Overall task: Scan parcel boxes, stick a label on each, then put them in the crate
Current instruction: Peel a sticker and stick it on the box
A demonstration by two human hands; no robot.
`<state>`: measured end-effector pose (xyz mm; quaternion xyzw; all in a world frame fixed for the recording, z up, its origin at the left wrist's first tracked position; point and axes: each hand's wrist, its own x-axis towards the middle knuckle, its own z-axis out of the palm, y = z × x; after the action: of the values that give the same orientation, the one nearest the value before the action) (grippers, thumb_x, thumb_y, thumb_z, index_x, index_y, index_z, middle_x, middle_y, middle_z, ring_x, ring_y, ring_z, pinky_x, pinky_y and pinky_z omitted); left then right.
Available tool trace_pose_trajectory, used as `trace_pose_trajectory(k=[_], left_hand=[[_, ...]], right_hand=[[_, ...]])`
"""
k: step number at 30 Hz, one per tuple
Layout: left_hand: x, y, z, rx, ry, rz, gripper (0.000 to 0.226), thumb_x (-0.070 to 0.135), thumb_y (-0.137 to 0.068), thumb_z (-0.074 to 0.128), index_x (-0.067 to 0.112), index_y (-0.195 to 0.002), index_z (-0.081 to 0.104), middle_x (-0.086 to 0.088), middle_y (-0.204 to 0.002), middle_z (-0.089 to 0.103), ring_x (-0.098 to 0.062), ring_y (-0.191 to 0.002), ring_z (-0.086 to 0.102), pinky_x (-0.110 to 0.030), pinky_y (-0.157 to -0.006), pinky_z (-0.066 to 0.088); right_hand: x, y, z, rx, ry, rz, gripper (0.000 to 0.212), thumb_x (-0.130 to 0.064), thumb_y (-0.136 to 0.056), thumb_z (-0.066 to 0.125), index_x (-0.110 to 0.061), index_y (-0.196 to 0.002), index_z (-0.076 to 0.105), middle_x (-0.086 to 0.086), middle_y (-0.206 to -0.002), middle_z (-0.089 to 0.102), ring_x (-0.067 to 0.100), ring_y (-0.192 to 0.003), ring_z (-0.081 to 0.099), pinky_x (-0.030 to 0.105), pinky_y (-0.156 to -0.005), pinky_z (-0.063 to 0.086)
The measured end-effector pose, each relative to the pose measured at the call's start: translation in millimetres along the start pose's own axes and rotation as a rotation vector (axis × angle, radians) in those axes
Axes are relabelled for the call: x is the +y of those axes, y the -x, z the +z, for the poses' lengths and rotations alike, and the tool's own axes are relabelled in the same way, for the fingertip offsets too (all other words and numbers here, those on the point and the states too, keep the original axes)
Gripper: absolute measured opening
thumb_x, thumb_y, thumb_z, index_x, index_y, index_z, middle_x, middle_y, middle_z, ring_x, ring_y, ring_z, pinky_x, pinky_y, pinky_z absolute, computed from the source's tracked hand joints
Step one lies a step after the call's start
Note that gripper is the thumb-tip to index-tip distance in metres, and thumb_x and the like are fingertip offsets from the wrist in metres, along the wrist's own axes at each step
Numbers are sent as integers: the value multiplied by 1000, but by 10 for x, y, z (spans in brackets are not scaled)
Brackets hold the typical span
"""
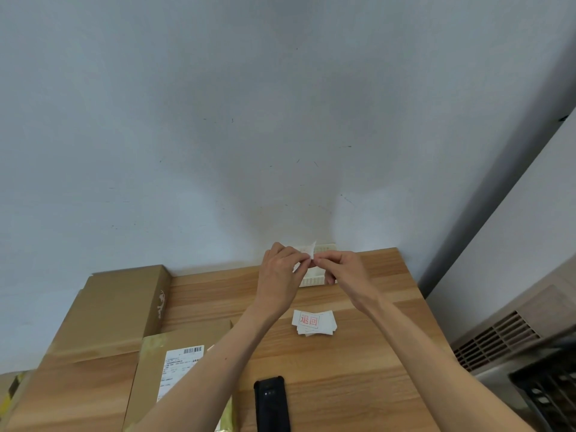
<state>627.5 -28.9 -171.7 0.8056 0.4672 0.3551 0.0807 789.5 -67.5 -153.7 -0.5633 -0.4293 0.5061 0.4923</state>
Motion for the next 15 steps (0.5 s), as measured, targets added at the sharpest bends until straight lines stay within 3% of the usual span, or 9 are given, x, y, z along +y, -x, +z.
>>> trace_pose_trajectory(k=[15], left_hand=[[-65, 41, -6, -77, 90, -41, 14, 28, -95, 69, 20, -97, 80, 7, -88, 72, -12, -89, 50, -34, -79, 46]], right_hand=[[53, -13, 43, -9, 90, -29, 15, -11, -97, 64, -8, -97, 78, 1, -91, 79, 14, -51, 46, 24, -56, 45]])
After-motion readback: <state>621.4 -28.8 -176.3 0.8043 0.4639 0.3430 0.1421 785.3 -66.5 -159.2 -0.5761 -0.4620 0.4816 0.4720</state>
